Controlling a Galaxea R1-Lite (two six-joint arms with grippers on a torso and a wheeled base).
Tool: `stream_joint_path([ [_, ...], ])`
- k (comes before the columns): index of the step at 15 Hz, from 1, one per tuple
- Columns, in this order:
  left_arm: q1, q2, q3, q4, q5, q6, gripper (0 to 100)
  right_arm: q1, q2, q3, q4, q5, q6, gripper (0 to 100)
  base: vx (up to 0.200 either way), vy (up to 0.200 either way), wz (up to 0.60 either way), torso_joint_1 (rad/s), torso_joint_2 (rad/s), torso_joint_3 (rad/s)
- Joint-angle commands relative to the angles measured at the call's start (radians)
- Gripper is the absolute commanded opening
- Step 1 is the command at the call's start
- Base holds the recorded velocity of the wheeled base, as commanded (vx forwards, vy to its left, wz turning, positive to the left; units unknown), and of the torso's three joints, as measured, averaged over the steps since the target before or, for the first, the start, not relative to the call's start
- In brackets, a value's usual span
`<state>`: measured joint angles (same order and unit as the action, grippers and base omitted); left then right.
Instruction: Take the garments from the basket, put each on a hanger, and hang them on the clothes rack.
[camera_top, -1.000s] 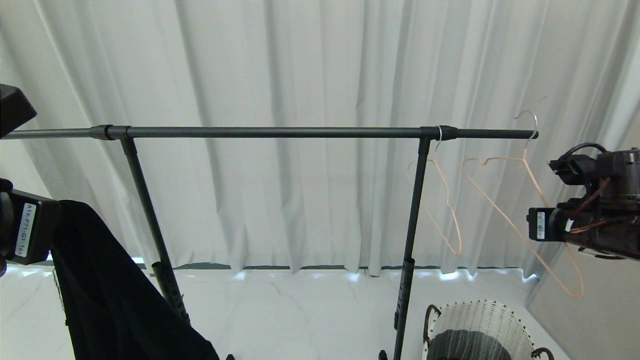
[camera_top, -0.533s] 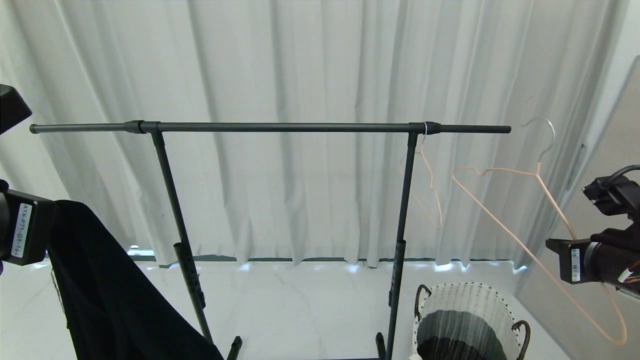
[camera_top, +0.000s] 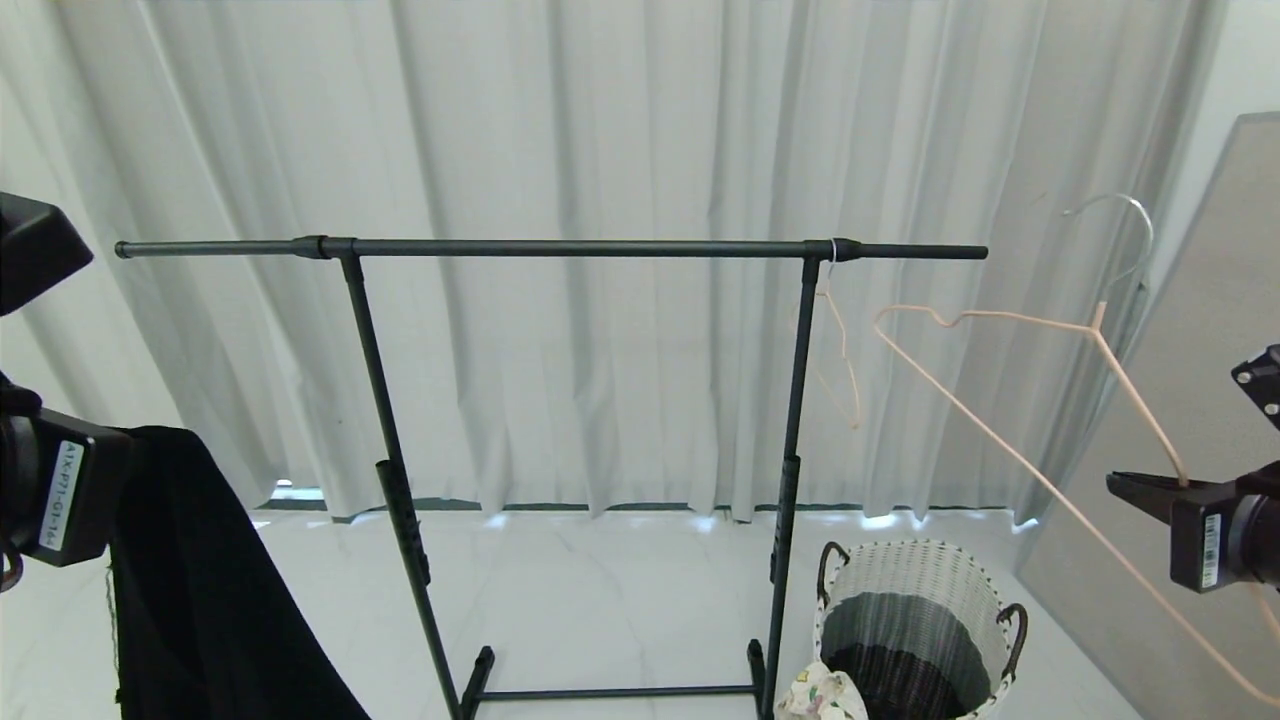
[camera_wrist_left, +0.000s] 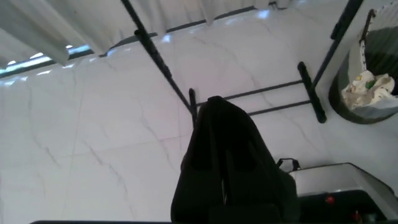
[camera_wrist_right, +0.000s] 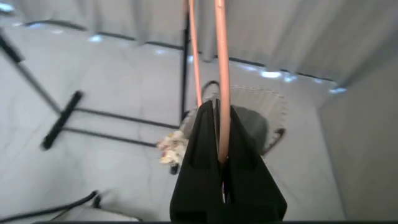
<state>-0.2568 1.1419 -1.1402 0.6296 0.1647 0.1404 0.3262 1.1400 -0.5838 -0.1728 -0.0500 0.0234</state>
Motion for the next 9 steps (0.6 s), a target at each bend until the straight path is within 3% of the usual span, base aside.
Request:
stream_joint_path([
  [1,-0.062,0.027,0.004,-0.036,0.003,-0.002,0,0.050,-0.039,-0.002,-0.001,0.084,0.000,0,0.000,0.000,0.00,0.000,0.00,0.000],
  [4,-0.133,0.150,-0.006,-0.156,0.029,-0.032,0,0.136,-0.037,-0.001,-0.001,0.213,0.007,0,0.000,0.000,0.00,0.000,0.00,0.000],
  [6,-0.170,0.280,-0.012,-0.254,0.107,-0.076,0,0.228,-0.029,0.004,0.001,0.283,0.052,0,0.000,0.000,0.00,0.000,0.00,0.000],
  [9,-0.177,0.453,-0.144,-0.292,0.156,-0.105,0,0.378,-0.006,0.010,-0.002,0.299,0.144,0,0.000,0.000,0.00,0.000,0.00,0.000],
])
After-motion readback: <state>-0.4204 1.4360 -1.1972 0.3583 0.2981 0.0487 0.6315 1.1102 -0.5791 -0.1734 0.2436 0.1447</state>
